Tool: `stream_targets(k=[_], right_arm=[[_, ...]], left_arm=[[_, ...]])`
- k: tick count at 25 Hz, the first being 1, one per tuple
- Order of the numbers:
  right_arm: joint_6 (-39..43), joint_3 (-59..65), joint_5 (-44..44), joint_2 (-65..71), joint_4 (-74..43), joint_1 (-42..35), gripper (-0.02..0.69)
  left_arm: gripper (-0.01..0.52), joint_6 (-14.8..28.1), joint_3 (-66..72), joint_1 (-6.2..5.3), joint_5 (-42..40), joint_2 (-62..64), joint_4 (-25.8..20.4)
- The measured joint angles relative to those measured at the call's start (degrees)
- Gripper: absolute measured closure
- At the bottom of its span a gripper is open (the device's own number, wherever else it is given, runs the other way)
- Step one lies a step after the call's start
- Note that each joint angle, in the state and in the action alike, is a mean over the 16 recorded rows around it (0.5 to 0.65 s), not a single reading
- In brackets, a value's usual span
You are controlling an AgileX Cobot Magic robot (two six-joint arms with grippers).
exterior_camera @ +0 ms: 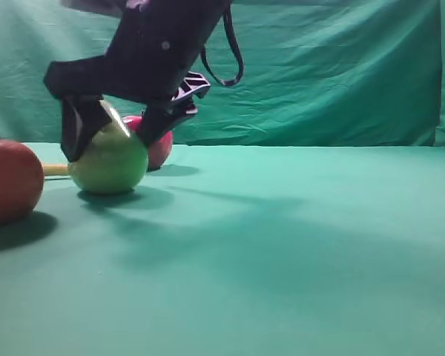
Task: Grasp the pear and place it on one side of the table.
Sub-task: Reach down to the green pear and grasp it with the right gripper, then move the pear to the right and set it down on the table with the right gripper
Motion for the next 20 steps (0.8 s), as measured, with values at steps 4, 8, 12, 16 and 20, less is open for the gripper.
stream_targets(k=[4, 8, 12, 16, 20], right_arm=[[0.95, 3.01, 1.58, -5.28, 0.18, -4.69, 0.243], [1.90, 8.88, 2.38, -11.34, 0.24, -10.63, 0.243], [2.52, 16.62, 0.67, -16.34, 0.24, -16.21, 0.243], [2.48, 24.31, -3.50, -18.37, 0.31, -19.80, 0.243], [2.30, 29.57, -7.61, -18.14, 0.49, -21.51, 0.243]], left_arm=[[0.514, 0.00, 0.00, 0.00, 0.00, 0.00, 0.00], [0.514, 0.00, 0.00, 0.00, 0.00, 0.00, 0.00], [0.514, 0.00, 0.00, 0.00, 0.00, 0.00, 0.00], [0.514, 0.00, 0.00, 0.00, 0.00, 0.00, 0.00], [0.514, 0.00, 0.00, 0.00, 0.00, 0.00, 0.00]])
